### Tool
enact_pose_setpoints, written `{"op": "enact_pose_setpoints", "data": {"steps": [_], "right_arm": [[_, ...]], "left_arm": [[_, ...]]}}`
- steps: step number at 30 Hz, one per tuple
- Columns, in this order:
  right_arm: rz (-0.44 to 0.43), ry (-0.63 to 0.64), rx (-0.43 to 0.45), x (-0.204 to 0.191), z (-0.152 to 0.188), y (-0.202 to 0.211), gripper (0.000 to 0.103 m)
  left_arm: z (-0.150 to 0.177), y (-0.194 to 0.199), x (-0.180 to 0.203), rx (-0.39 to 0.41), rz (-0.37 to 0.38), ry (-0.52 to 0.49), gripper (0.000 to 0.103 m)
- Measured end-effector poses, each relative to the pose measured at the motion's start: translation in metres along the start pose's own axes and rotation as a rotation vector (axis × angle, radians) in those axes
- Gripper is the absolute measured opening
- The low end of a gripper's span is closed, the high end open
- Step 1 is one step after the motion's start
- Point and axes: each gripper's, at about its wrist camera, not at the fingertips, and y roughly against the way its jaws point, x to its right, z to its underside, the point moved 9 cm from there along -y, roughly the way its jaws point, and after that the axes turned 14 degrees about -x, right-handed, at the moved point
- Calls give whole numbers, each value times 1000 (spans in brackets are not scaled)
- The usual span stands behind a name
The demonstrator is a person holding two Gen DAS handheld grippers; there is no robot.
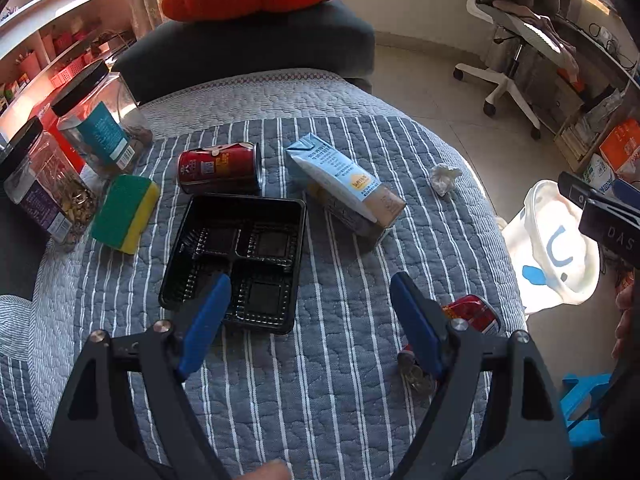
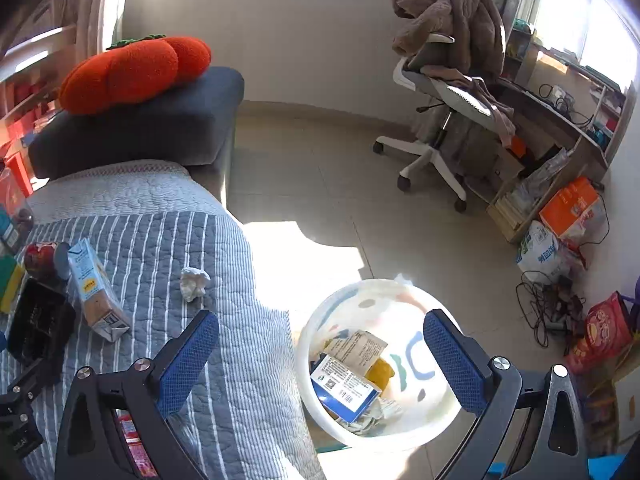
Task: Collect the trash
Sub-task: 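Move both tools back to the milk carton and sponge on the bed, then grasp the milk carton with the right gripper while the left grasps the green sponge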
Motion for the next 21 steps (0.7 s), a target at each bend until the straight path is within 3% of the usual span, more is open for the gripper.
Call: {"op": "enact_pose_setpoints", "data": {"steps": [9, 15, 21], "right_arm": [[-188, 143, -64, -122, -20, -24, 103], [-220, 282, -109, -193, -19, -46, 103], [-250, 324, -173, -229, -13, -72, 101]], "left_arm": [[4, 2, -74, 14, 12, 108, 82], [2, 3, -111, 17, 43, 176, 82], [-10, 2, -137, 21, 53, 194, 82]]}}
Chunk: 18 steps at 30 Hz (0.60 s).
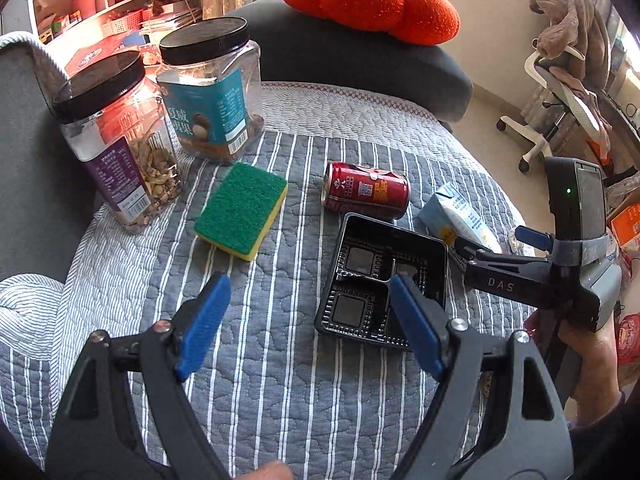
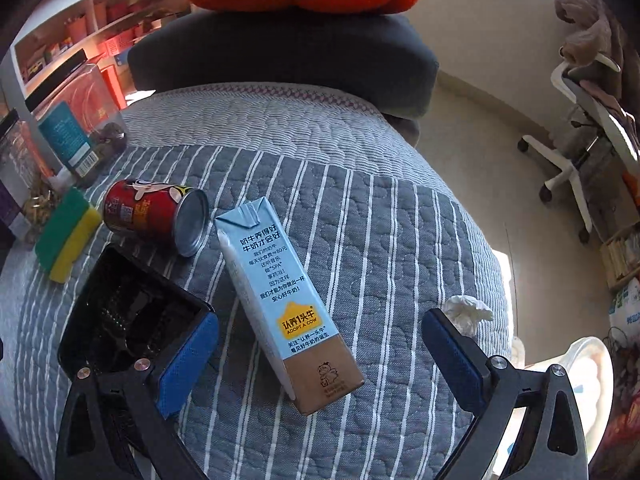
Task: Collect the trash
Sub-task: 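Grasp the milk carton with the right gripper while the left grasps the green sponge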
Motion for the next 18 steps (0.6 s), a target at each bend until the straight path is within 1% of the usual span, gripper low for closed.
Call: {"op": "enact_pose_setpoints", "data": {"steps": [1, 2, 4, 5, 6, 8, 13, 18], "right_arm": [[-3, -3, -9, -1, -1, -5, 101], [-7, -8, -18, -1, -1, -9, 98], [-45, -22, -43, -2, 0, -17, 88], [-77, -33, -62, -3, 1, -22, 73], [-111, -47, -88, -3, 3, -28, 56], [-169, -79, -143, -5, 7, -42, 45], [-202, -120, -114, 3, 5, -40, 41], [-218, -144, -78, 8, 1, -25, 41]], "left_arm": [[-5, -2, -4, -1, -3, 1, 82], [-10, -4, -7, -5, -2, 5, 82], [-17, -10, -13, -29, 13, 19, 82], [-20, -15, -17, -44, 24, 31, 82], [-23, -19, -20, -57, 31, 45, 82], [-27, -28, -24, -82, 34, 67, 82], [-40, -45, -32, -109, -38, 47, 82], [-53, -63, -38, -136, -103, 24, 82]]}}
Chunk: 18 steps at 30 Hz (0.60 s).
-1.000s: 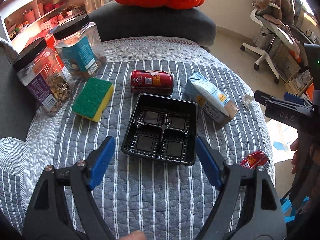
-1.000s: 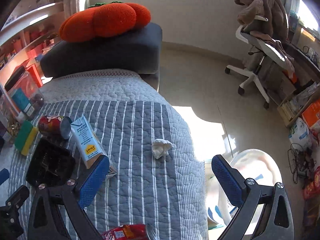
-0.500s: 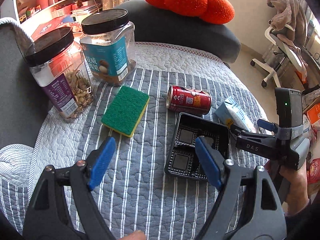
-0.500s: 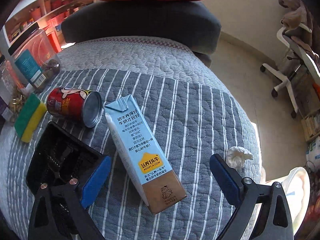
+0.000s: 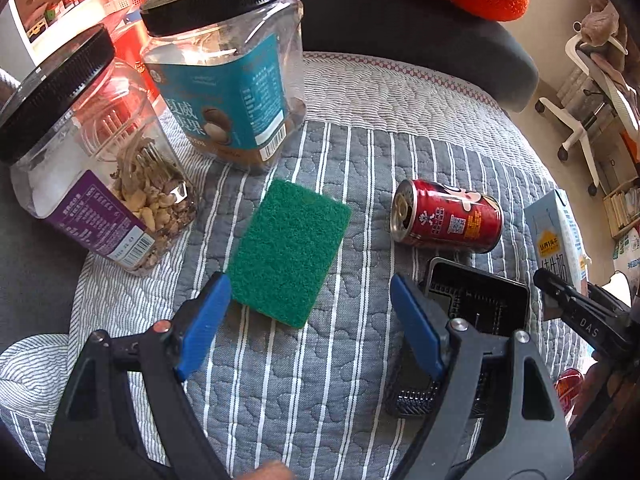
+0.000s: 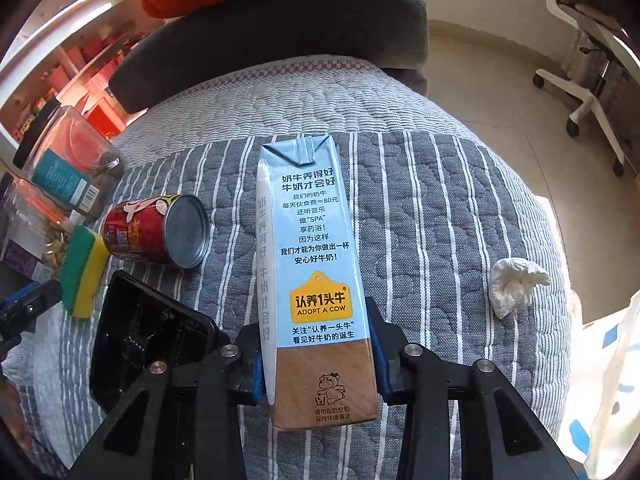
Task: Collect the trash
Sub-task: 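Grasp the milk carton with the right gripper while the left grasps the green sponge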
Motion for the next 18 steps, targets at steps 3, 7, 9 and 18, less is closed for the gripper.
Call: {"op": "enact_pose_setpoints", "data": {"steps": [3, 7, 9, 18], "right_arm": [[-6, 12, 20, -2, -2, 12, 41], [-26, 28, 43, -9, 2, 26, 41], [-35, 36, 50, -10, 2, 29, 41], [-40, 38, 56, -13, 3, 31, 41]], "left_arm": [[-6, -13, -2, -31, -13, -12, 82], [-12, -29, -10, -59, -38, -1, 82], [-12, -37, -13, -77, -32, -2, 82], [-12, -39, -14, -64, -18, 9, 67]]}}
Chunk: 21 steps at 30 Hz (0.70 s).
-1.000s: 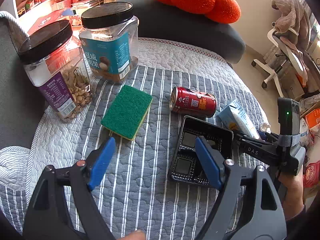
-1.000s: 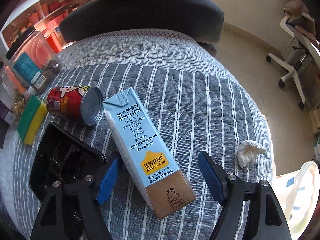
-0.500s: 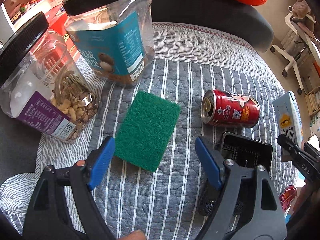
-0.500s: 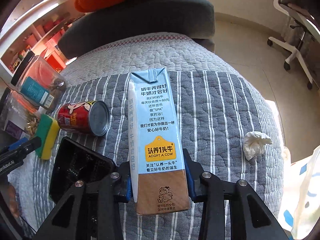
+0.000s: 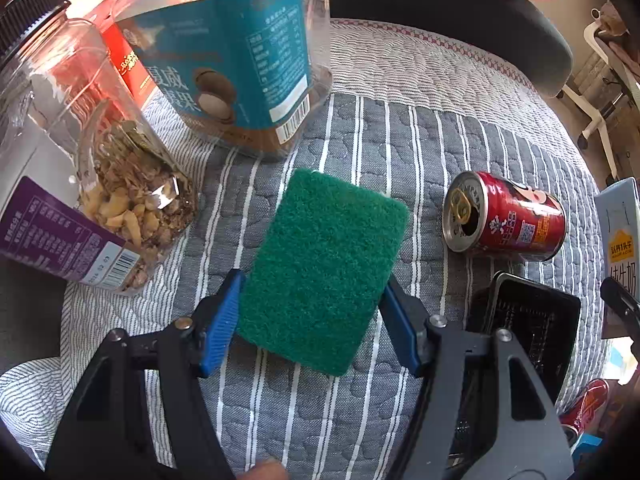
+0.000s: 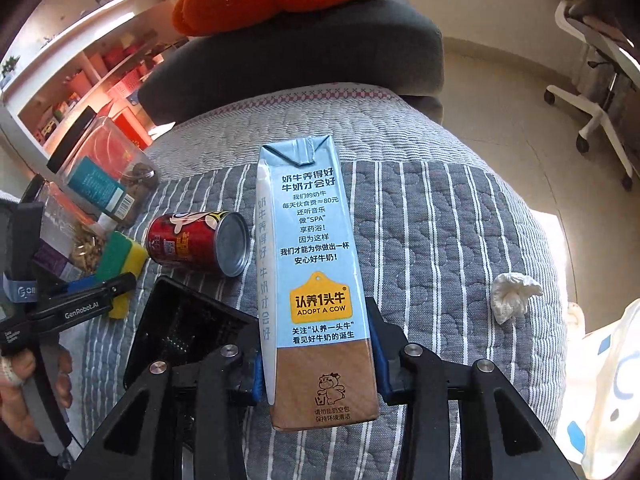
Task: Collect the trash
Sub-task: 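Grasp the milk carton with the right gripper while the left grasps the green sponge, then carry the carton and sponge over the white bin and open both grippers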
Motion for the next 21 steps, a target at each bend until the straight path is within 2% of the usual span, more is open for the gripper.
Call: {"op": "enact_pose_setpoints", "data": {"steps": [10, 17, 21], "right_arm": [[-25, -10, 55, 1, 0, 28, 41], [-32, -33, 124, 13, 7, 65, 41], [-21, -53, 173, 24, 14, 90, 41]], "left_arm": [[14, 51, 18, 141, 33, -25, 65], [30, 97, 33, 238, 80, -35, 65], [36, 108, 53, 272, 101, -60, 65]]}}
